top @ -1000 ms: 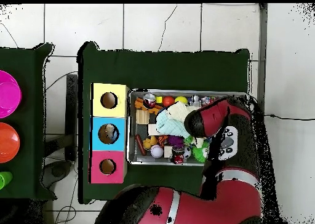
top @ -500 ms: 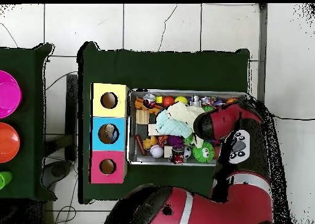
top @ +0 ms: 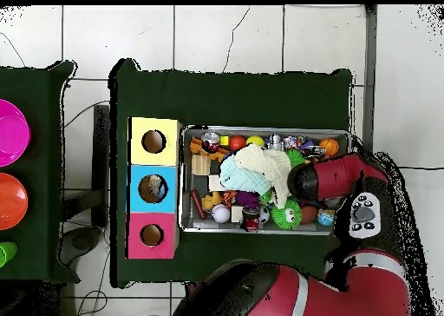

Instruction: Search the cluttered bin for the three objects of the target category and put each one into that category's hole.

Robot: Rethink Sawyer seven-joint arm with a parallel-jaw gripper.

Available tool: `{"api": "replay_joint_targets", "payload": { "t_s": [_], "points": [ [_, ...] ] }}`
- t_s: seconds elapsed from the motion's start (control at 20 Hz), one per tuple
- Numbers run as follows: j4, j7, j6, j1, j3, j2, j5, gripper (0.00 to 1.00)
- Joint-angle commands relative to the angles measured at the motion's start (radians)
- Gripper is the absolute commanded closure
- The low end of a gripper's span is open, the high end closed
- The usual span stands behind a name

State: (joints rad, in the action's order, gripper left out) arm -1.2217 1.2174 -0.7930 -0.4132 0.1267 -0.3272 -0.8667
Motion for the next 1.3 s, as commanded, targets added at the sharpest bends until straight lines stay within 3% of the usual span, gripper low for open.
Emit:
{"api": "replay_joint_targets", "payload": {
  "t_s": [0.05,0.45,1.05,1.3],
  "points": [
    [-0.133,0.044,0.145,-0.02,-0.148,-0.004,0.07,0.0],
    [-0.173,0.085,0.203,-0.005,-0.148,-0.025,0.091,0.0],
    [-0.156,0.098,0.231,0.025,-0.108,-0.008,0.091,0.0],
    [-0.101,0.084,0.165,0.051,-0.064,0.025,0.062,0.0]
  ]
}}
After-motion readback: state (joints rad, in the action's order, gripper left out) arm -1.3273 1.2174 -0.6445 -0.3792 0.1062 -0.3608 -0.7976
